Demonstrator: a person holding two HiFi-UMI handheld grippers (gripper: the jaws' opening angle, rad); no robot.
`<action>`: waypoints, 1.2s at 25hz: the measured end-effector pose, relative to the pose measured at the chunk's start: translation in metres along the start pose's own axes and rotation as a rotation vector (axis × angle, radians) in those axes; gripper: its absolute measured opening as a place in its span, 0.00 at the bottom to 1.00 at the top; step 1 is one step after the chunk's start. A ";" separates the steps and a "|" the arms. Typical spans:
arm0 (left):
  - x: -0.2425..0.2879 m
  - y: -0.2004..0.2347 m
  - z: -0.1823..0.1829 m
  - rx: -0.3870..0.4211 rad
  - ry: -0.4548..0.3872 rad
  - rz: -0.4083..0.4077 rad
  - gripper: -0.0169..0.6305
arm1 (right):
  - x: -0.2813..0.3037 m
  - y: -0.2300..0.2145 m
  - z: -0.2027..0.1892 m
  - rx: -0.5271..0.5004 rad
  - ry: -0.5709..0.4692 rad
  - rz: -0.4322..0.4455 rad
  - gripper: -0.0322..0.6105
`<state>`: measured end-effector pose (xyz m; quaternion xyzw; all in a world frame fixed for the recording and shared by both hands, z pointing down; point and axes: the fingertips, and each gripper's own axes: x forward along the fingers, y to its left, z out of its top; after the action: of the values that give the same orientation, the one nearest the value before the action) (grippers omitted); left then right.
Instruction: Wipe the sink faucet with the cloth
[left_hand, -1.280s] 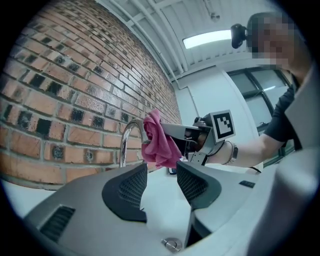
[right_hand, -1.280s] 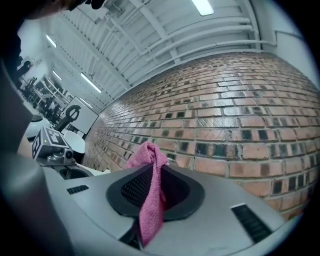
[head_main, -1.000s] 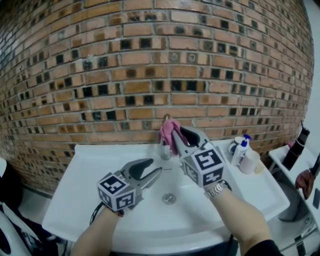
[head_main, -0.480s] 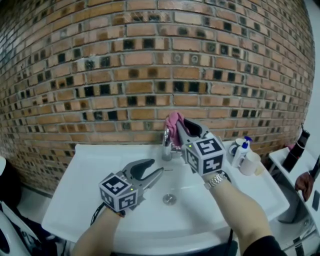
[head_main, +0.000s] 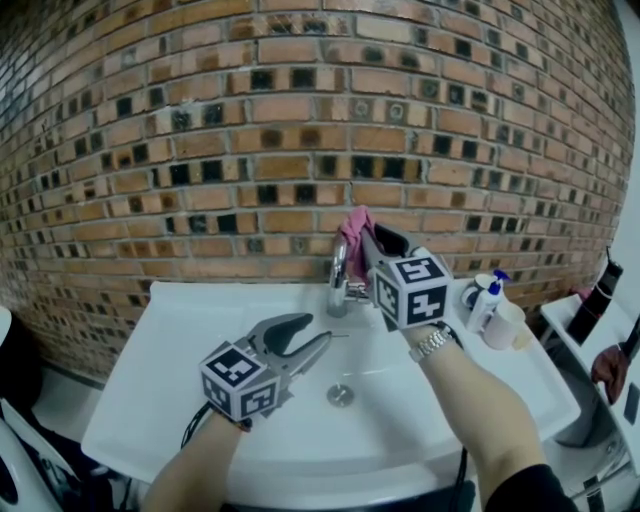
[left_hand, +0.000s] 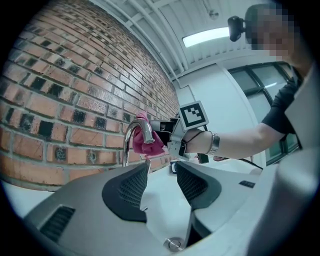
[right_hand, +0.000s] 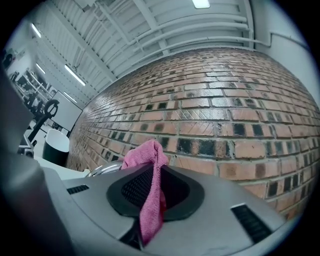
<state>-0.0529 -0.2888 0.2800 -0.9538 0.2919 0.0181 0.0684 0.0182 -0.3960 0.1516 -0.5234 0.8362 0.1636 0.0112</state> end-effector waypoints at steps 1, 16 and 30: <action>0.000 0.000 0.000 0.002 0.002 0.001 0.32 | 0.002 -0.001 -0.002 0.007 0.008 -0.004 0.13; 0.001 -0.002 0.002 0.011 0.007 0.002 0.32 | 0.029 -0.018 -0.043 0.061 0.139 -0.078 0.13; 0.003 -0.005 0.004 0.020 0.009 -0.006 0.32 | 0.038 -0.020 -0.069 0.030 0.210 -0.113 0.12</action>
<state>-0.0479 -0.2861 0.2767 -0.9540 0.2897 0.0108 0.0766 0.0292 -0.4562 0.2041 -0.5836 0.8043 0.0943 -0.0596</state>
